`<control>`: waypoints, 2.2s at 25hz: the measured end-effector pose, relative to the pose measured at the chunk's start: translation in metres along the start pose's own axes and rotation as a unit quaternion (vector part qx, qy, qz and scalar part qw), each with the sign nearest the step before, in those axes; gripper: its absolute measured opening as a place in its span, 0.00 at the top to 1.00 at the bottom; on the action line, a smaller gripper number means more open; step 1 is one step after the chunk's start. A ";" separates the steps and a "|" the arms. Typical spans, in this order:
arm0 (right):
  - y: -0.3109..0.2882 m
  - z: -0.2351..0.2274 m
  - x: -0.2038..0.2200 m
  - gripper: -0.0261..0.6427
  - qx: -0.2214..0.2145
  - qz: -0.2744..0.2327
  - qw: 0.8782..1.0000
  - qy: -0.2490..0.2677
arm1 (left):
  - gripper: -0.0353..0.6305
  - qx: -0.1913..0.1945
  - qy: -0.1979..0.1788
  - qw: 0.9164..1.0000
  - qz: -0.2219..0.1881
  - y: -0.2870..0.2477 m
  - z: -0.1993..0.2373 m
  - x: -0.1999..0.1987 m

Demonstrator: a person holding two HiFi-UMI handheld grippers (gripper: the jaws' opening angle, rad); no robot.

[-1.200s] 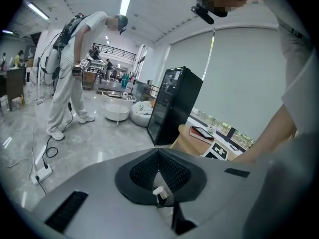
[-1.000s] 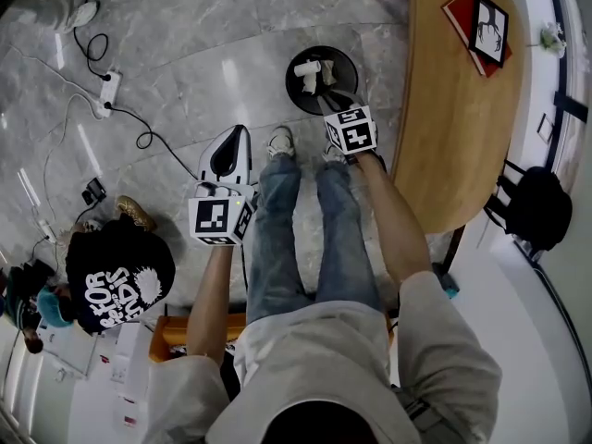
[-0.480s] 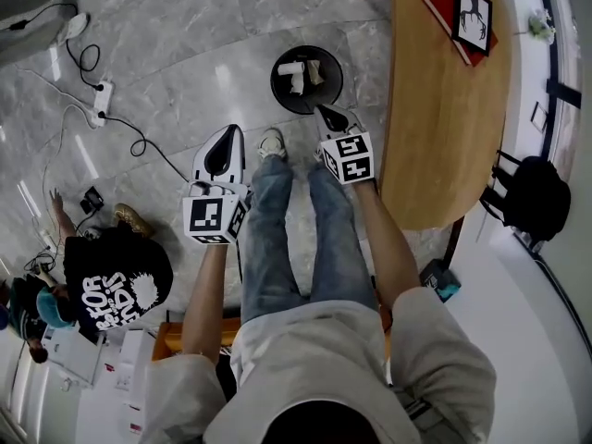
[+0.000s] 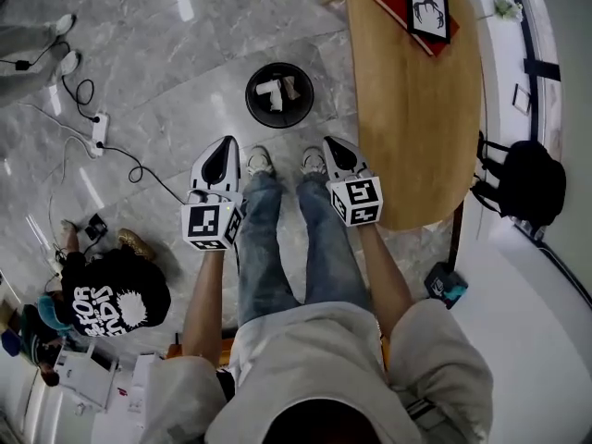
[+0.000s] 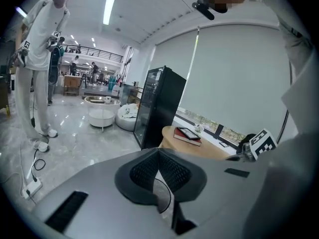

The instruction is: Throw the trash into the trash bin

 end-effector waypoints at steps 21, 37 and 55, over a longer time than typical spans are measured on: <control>0.129 -0.072 -0.203 0.92 0.091 -0.170 0.980 0.045 | 0.92 0.002 -0.046 0.993 -0.109 0.037 -0.059 -0.171; 0.203 -0.089 -0.302 0.92 0.099 -0.260 0.957 0.079 | 0.92 -0.010 -0.073 0.980 -0.182 0.087 -0.099 -0.264; 0.216 -0.098 -0.315 0.92 0.104 -0.268 0.954 0.080 | 0.92 -0.018 -0.086 0.978 -0.190 0.095 -0.103 -0.273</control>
Point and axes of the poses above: the fingertips, and each gripper's own axes: y backward along the fingers, z to its left, x out of its underside, the point moved 4 cm from there along y, backward along the fingers, and after that the axes turned 11 degrees about y, right-handed, at the moved point
